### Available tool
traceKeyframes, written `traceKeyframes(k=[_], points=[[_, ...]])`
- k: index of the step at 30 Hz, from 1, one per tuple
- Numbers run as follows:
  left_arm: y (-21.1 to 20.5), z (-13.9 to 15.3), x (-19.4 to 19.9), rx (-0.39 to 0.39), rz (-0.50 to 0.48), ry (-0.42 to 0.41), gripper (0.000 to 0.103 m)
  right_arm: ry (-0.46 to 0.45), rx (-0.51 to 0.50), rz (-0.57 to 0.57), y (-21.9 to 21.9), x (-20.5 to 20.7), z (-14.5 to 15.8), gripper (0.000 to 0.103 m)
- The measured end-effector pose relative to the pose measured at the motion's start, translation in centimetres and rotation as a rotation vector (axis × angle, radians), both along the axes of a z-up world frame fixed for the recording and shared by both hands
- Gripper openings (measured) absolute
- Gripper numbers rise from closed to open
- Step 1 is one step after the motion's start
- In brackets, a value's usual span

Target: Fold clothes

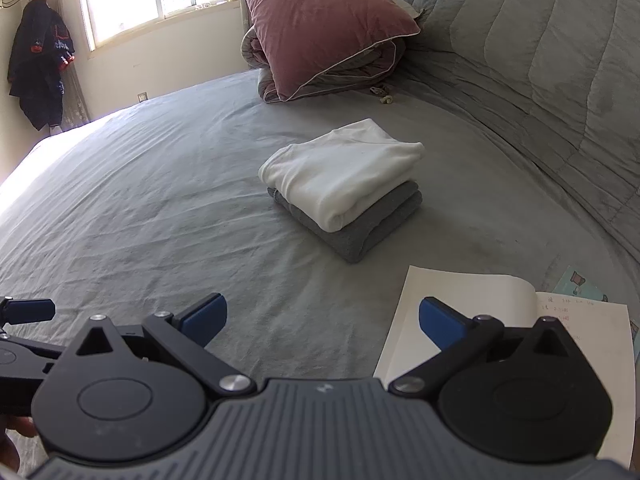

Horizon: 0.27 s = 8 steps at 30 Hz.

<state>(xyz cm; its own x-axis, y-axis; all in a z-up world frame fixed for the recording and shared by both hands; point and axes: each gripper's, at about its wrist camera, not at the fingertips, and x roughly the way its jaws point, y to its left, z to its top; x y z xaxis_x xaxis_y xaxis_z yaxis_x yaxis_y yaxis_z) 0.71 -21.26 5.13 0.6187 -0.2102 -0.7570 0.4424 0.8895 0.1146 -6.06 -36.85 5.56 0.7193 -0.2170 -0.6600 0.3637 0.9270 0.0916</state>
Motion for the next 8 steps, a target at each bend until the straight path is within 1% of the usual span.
traceKeyframes(k=[8], points=[[0.94,-0.53,0.63,-0.007,0.025,0.022,0.102,0.008,-0.006,0.013,0.66,0.70,-0.17,0.103]])
